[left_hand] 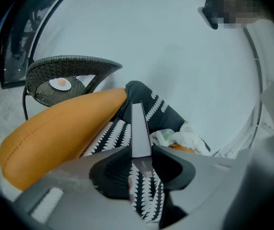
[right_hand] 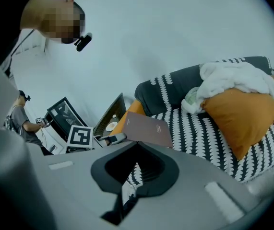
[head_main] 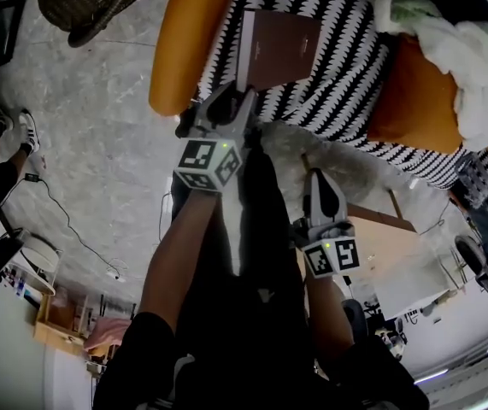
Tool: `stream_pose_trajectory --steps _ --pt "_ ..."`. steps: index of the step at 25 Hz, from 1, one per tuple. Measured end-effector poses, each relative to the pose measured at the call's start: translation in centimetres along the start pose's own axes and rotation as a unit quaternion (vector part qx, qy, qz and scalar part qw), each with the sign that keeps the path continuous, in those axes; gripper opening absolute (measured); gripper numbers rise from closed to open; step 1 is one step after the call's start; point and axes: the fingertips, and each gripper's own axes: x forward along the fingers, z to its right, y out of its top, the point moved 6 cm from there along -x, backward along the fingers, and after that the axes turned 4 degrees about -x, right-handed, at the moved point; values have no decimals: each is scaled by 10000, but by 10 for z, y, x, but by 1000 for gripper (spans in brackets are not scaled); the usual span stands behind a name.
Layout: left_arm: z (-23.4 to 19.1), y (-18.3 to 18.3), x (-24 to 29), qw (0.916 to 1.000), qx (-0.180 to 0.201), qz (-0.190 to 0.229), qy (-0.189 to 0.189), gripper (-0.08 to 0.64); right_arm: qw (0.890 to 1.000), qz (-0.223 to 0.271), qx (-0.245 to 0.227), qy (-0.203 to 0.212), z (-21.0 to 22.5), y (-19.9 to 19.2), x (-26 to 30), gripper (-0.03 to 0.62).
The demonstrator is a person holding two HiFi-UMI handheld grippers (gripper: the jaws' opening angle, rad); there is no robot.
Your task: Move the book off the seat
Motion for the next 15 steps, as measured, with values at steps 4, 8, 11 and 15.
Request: stream_pose_trajectory --steps 4,8,11,15 --pt "8 9 -6 9999 124 30 -40 144 9999 106 -3 -61 5 2 -5 8" --pt "23 21 -18 9995 289 124 -43 144 9996 257 30 -95 8 9 -13 8" --pt "36 32 -33 9992 368 147 -62 143 9992 385 8 -84 3 22 -22 8" --pt "53 59 -55 9985 504 200 -67 143 9981 607 -41 -45 -11 46 -31 8"
